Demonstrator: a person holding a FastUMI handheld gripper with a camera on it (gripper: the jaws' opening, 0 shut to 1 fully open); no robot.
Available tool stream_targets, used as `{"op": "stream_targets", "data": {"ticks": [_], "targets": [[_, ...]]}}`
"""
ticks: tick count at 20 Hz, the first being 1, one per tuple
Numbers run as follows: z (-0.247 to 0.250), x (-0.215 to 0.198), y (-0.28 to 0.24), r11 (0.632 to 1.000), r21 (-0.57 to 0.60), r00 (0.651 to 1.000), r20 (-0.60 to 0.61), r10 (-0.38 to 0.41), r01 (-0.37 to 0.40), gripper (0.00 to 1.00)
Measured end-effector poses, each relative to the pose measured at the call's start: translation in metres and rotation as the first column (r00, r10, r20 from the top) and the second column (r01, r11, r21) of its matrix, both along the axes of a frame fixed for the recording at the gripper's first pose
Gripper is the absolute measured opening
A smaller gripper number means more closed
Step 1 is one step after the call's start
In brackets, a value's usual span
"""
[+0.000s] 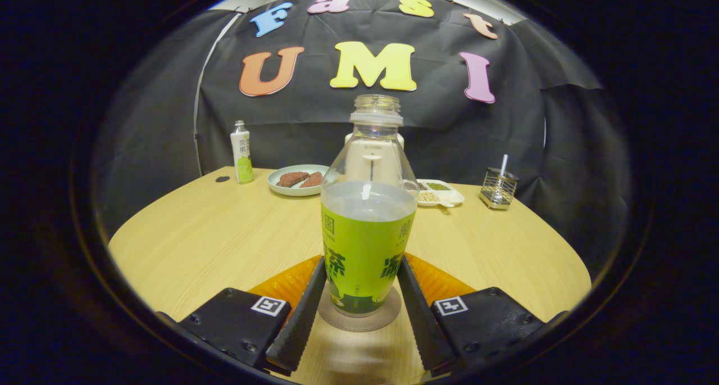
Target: Take the bottle from table, then pour the juice into the cup, finally place the bottle on the coaster
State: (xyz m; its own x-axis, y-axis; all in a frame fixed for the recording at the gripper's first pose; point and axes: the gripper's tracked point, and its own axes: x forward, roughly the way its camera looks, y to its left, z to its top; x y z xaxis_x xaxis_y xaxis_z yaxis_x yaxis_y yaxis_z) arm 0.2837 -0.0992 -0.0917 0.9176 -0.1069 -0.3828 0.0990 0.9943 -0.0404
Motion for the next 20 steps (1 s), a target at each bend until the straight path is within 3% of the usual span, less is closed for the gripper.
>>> {"op": "stream_targets", "data": {"ticks": [6,14,20], "targets": [[-0.005,-0.003,0.006,1.0,0.001,0.999,-0.039,0.023,-0.023,0.95],[0.011,-0.023,0.009,0.998,-0.016,0.998,0.018,0.055,-0.055,0.96],[0.038,-0.069,0.019,0.999,-0.027,0.996,0.081,0.031,-0.028,0.99]]}}
